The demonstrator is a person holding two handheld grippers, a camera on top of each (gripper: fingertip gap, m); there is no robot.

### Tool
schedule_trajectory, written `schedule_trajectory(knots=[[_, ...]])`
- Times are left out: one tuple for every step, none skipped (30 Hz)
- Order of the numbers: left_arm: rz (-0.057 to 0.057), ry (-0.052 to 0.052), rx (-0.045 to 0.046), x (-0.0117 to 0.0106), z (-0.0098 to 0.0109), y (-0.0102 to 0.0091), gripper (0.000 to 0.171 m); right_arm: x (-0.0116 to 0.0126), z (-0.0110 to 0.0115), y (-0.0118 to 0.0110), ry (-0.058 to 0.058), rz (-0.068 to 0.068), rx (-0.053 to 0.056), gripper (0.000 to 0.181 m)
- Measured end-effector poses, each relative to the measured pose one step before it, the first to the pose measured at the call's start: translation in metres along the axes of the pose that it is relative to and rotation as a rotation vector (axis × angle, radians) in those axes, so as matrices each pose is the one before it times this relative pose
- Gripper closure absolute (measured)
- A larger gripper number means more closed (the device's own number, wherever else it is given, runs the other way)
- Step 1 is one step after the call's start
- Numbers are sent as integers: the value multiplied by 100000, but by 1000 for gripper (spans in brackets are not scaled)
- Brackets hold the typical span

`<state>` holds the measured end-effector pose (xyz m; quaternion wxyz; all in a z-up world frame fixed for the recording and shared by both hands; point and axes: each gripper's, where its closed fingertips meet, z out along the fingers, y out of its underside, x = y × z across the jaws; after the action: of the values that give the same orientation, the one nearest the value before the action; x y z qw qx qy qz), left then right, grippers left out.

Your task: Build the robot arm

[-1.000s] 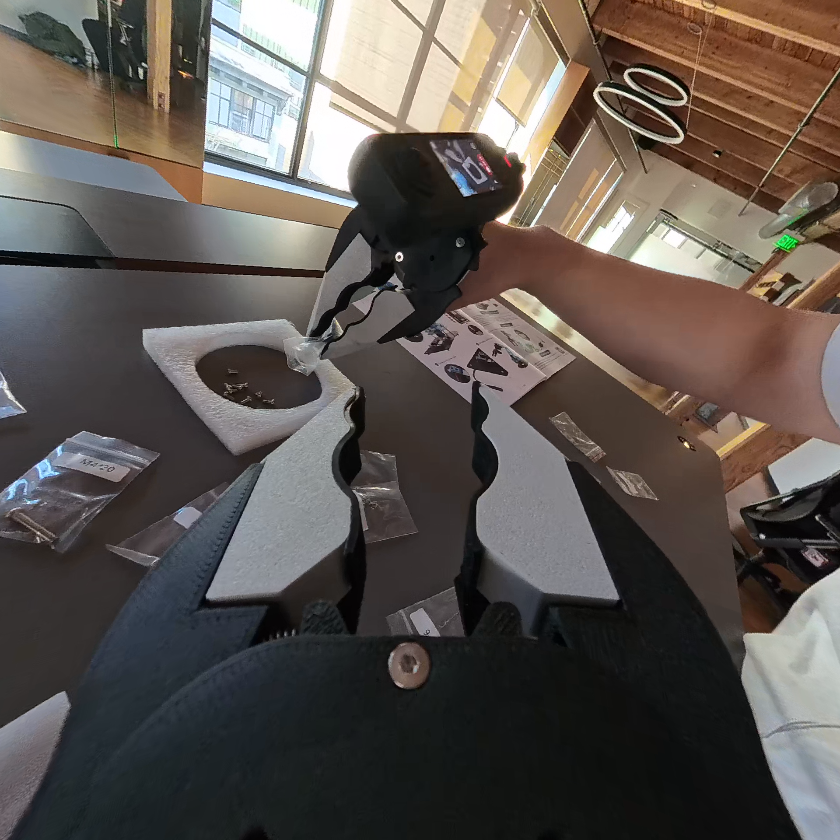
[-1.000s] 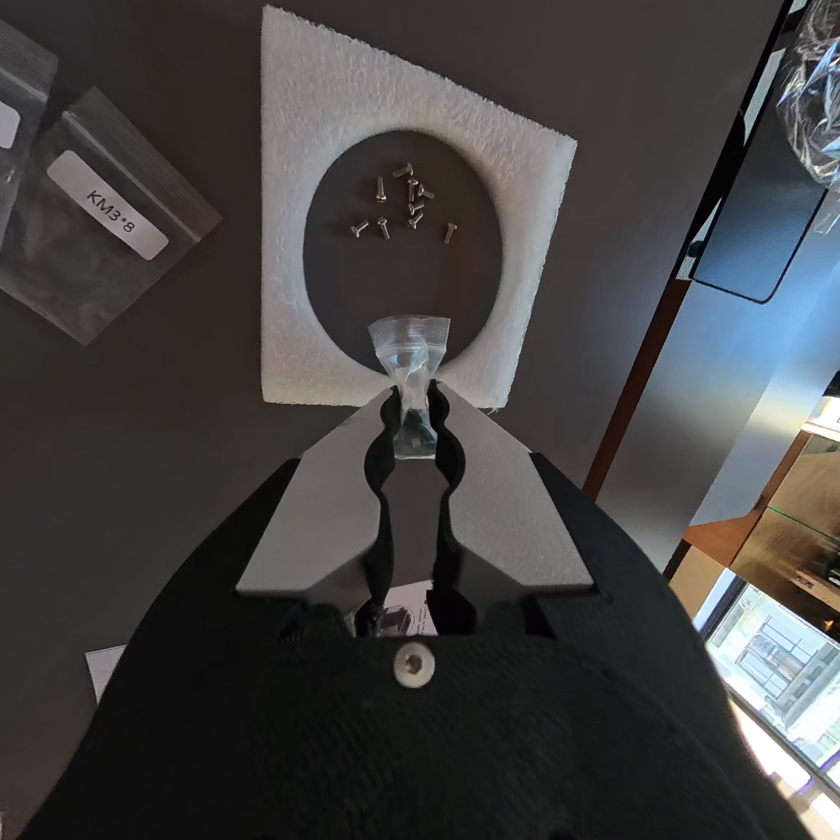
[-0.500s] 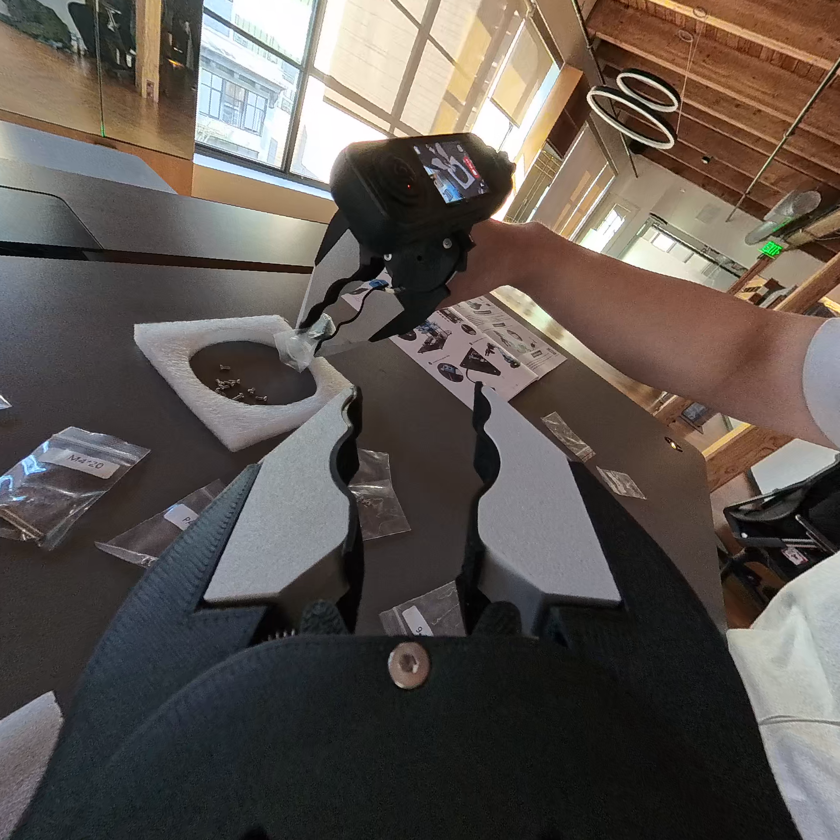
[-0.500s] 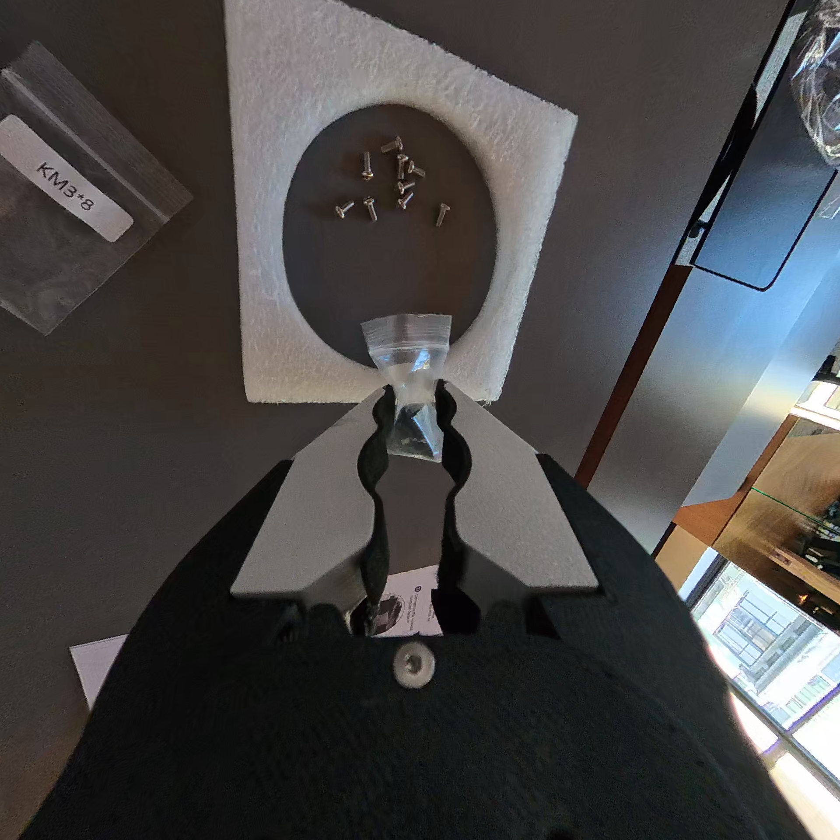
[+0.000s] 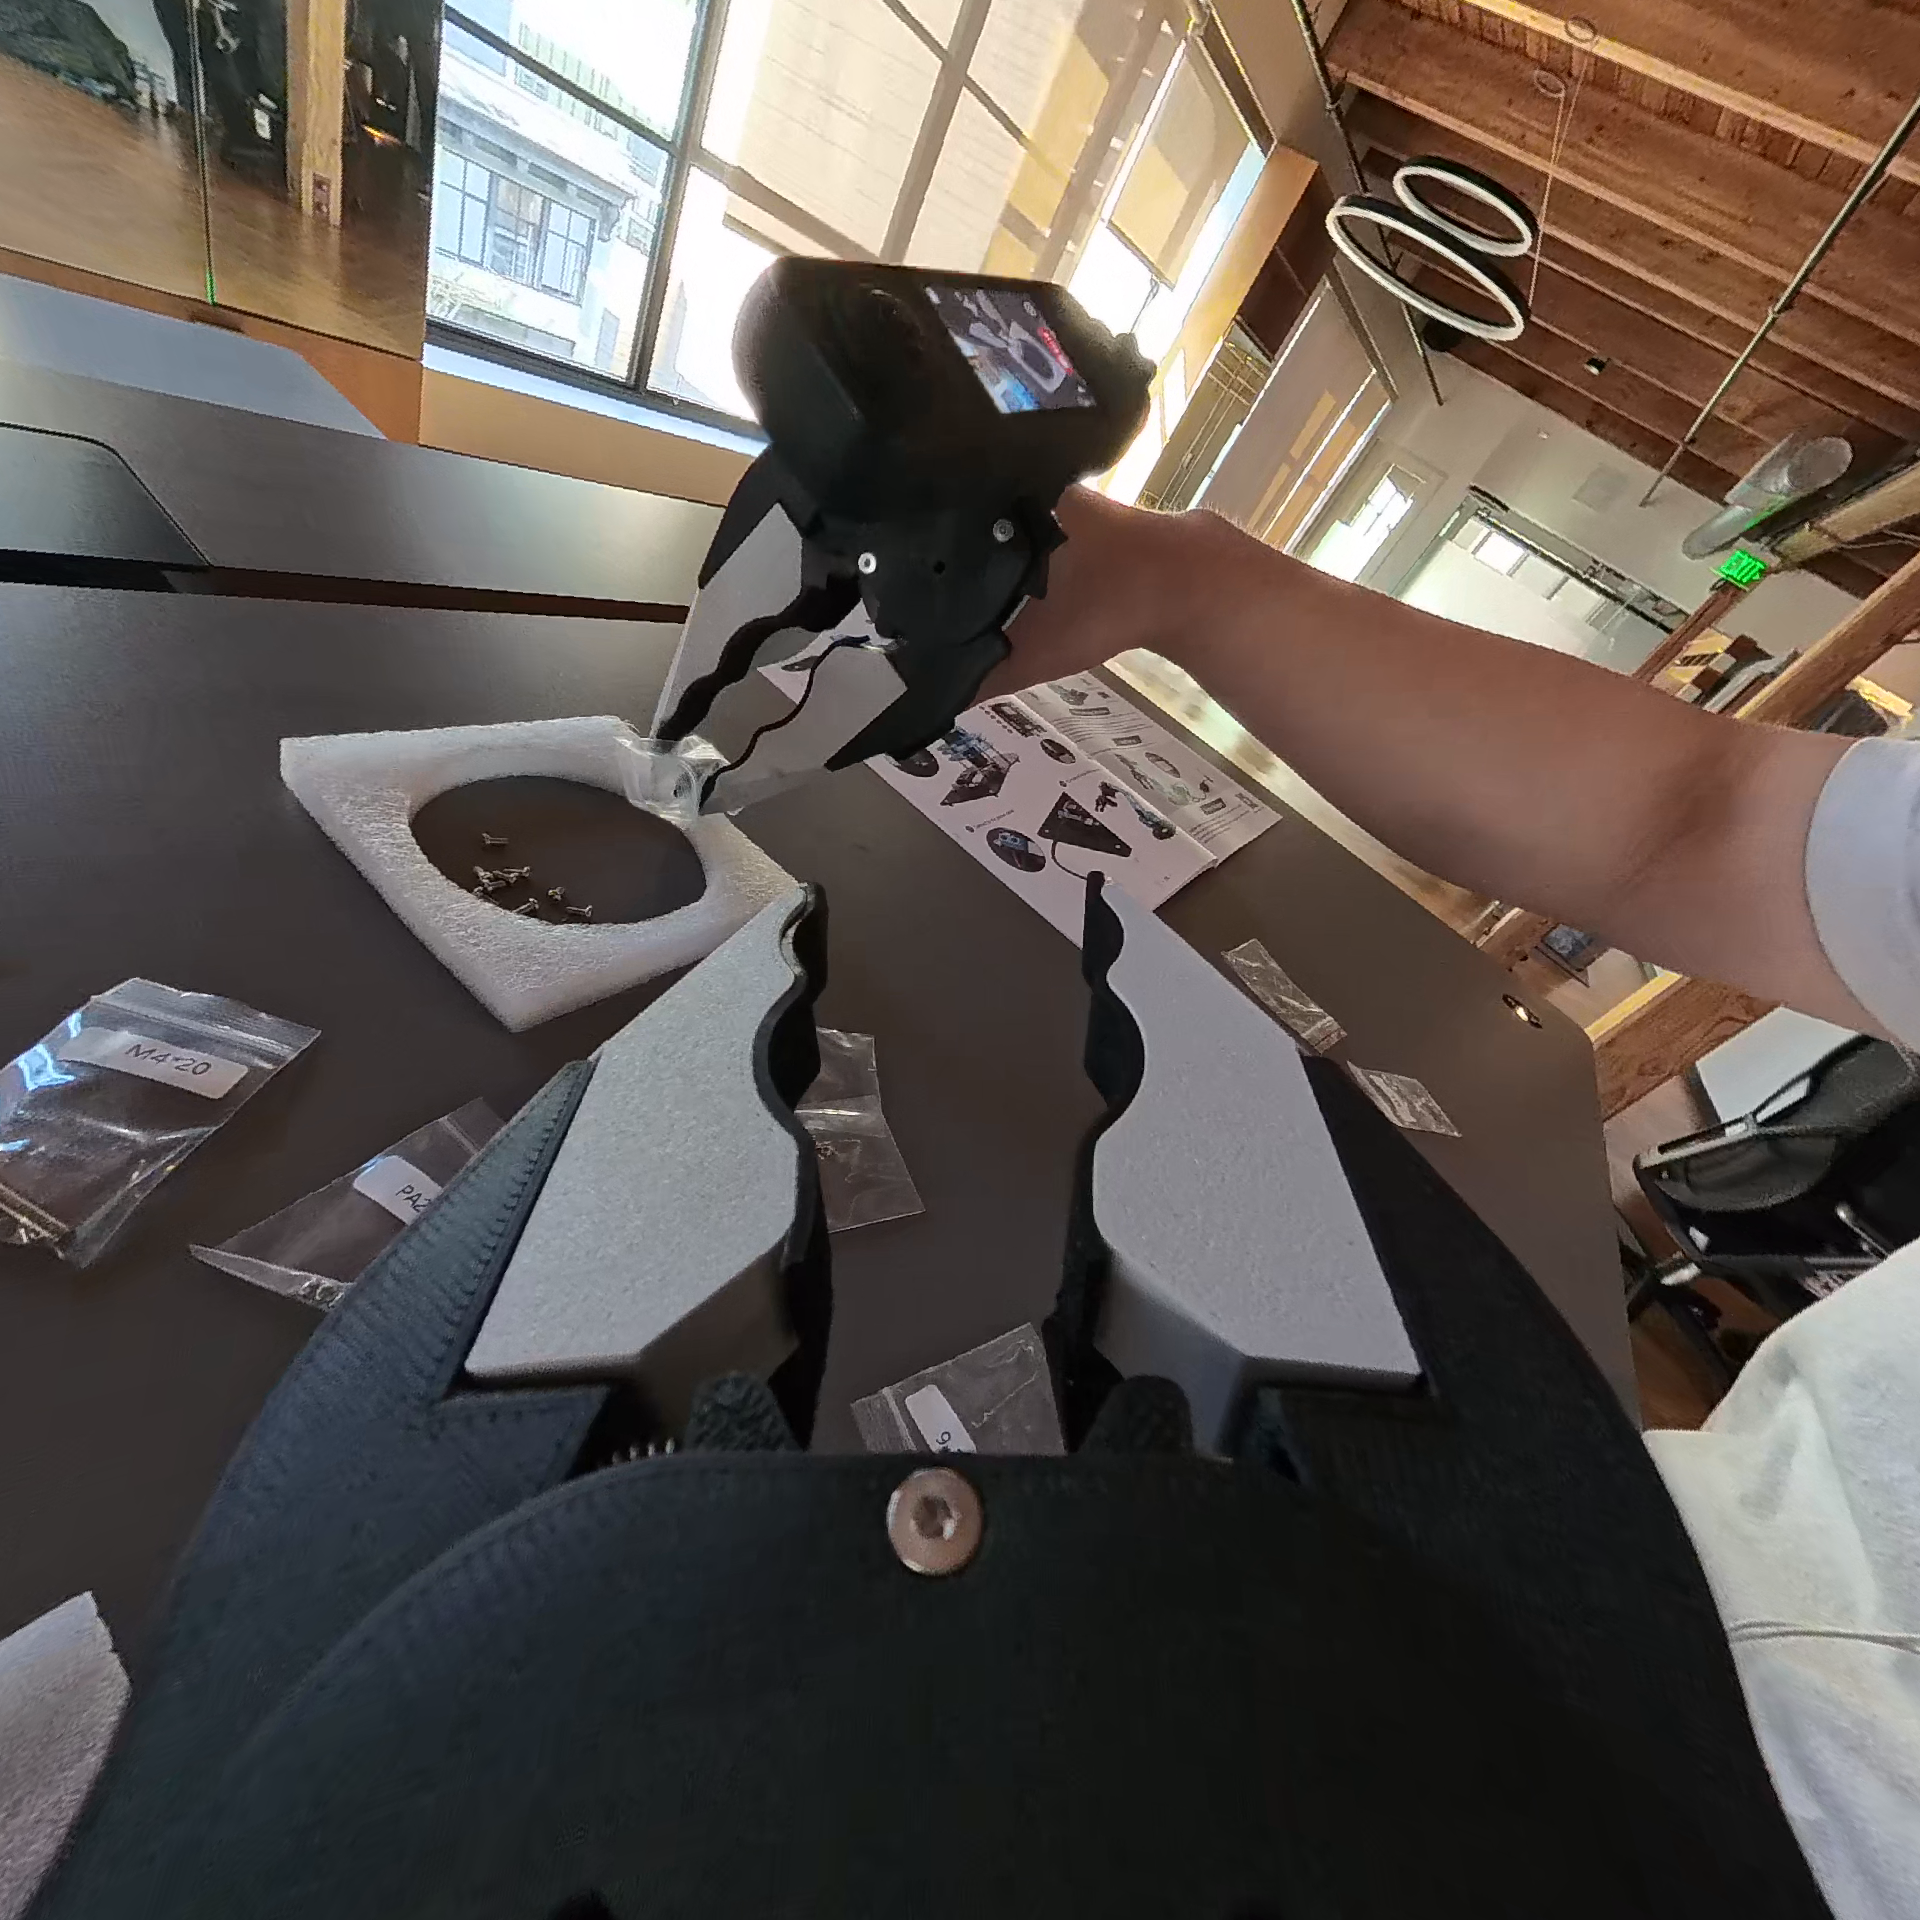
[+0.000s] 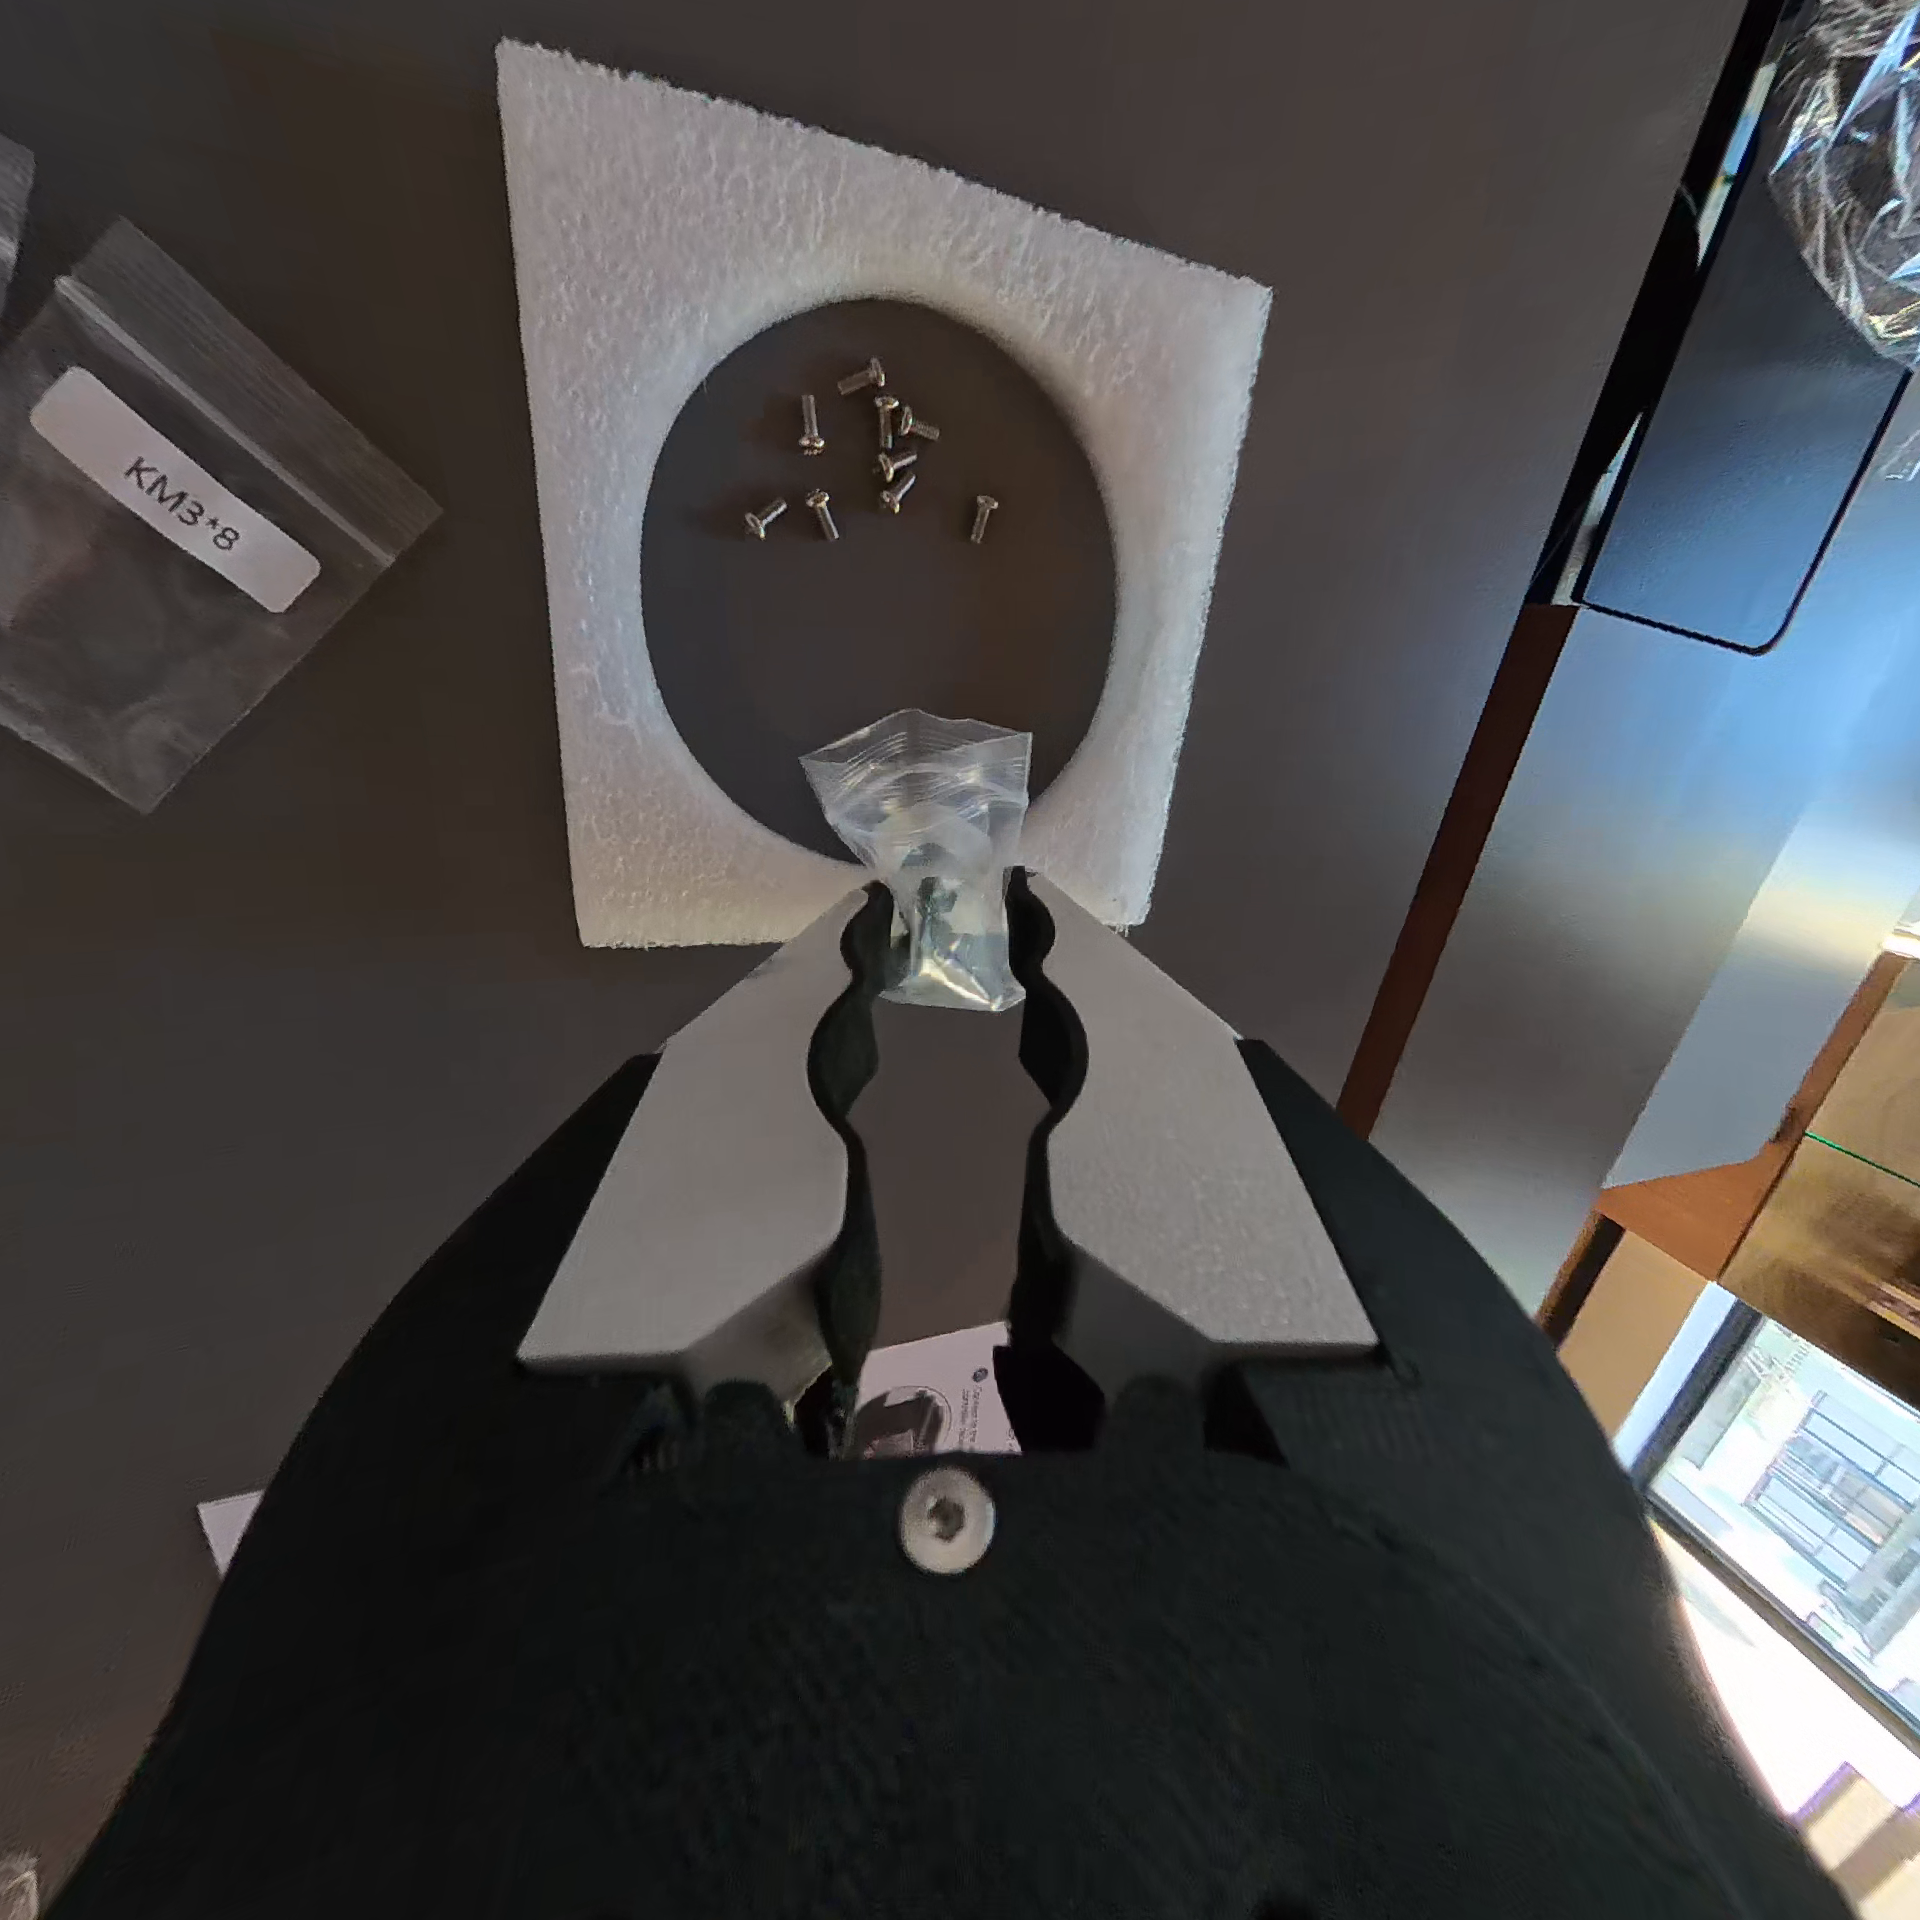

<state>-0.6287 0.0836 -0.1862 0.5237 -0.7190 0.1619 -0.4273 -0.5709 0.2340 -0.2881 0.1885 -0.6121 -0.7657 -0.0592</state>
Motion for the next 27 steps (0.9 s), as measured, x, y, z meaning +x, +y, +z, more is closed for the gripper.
schedule_trajectory(knots=[[-192,-23,-67,-29,8,22,124,-90,81,62,-1013,599,233,159],[-247,35,-52,-29,17,25,124,-6,96,107,-430,364,144,159],[-200,34,-45,-20,19,30,124,-7,30,-5,-535,436,992,159],[-78,-11,-78,-19,9,21,124,50,-47,-7,-345,821,1016,158],[3,-61,-114,-13,16,34,124,97,-71,35,-206,1194,749,155],[7,-81,-107,-22,8,31,124,11,-61,28,-741,1319,788,153],[-18,-55,-64,-12,10,16,124,-81,-66,13,-1210,1275,955,152],[-33,-39,-81,-15,15,14,124,-61,-47,31,-1133,996,916,150],[-11,-117,-81,-31,2,25,124,-17,-30,70,-889,976,763,149],[-17,-126,-20,-28,6,8,124,-52,16,75,-1296,1362,907,148],[-86,-23,-6,-25,6,8,124,-86,38,38,-1561,1462,1102,148],[-112,17,-64,-6,4,23,124,-52,12,-20,-1306,1214,1520,148],[-53,-75,-107,-29,7,24,124,-21,-10,-20,-974,1042,1573,148],[-8,-167,-119,-40,14,28,124,11,-33,-2,-896,1083,1352,148],[-16,-146,-130,-34,8,43,124,51,-42,77,-606,983,965,148],[-43,-50,-111,-26,7,25,124,130,-67,101,-172,604,941,148],[-75,-47,-37,-17,6,19,124,168,-111,98,117,287,1299,147],[-55,-30,60,-6,-4,-10,125,95,-122,66,-515,545,1788,146],[-9,72,87,23,-15,-15,125,100,-130,57,-717,1238,1960,145],[27,72,60,31,-10,-18,125,25,-123,68,-1287,1412,2012,143],[113,34,21,30,-6,-19,125,15,-72,108,-1287,1255,1750,141],[190,-16,-40,12,5,-4,125,38,-4,209,-1004,1117,1265,138],[126,-94,-124,-7,20,11,125,-1,45,227,-1164,1438,1163,138],[-32,-28,-201,-1,31,46,125,-46,104,177,-1315,1942,1545,138],[-99,81,-221,-4,36,47,125,35,169,229,-706,2131,1179,139],[-41,4,-193,-11,40,58,125,62,180,315,-341,1525,601,141],[-21,-108,-248,-45,36,68,125,27,163,277,-145,965,773,142]])
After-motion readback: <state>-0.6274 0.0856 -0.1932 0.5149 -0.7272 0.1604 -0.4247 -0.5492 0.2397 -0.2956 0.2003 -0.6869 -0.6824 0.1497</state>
